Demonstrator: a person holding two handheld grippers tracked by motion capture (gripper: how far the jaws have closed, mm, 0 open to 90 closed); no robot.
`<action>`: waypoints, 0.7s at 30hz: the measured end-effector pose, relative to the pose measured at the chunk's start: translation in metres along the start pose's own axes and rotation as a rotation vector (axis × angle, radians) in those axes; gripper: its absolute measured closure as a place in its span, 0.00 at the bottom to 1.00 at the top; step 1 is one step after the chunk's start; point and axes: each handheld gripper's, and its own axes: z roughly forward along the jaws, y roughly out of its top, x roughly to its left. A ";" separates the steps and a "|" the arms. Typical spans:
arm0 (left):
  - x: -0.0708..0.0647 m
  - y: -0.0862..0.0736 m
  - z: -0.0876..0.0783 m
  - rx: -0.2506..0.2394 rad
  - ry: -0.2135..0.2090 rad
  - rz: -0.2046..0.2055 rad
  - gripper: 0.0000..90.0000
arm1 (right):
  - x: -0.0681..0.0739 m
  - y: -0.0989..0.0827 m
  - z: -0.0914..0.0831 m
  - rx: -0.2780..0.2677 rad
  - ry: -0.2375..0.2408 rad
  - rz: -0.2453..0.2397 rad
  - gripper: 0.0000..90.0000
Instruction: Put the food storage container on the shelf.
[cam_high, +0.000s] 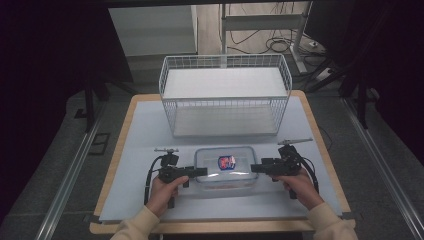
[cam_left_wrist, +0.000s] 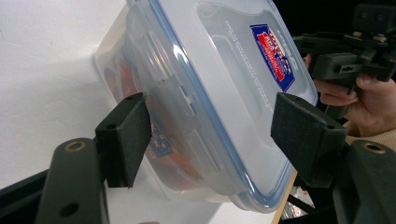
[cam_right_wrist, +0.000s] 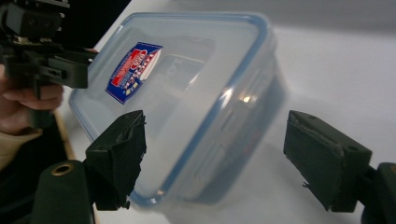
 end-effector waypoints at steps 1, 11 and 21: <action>0.000 0.000 0.000 0.000 0.000 0.000 0.32 | -0.002 0.003 0.006 0.014 0.027 0.017 0.24; 0.000 0.000 0.000 -0.001 -0.002 0.002 0.33 | -0.008 0.004 0.016 0.068 0.103 0.106 0.27; 0.000 -0.001 -0.002 -0.010 -0.003 0.008 0.35 | -0.013 0.003 0.011 0.059 0.135 0.143 0.38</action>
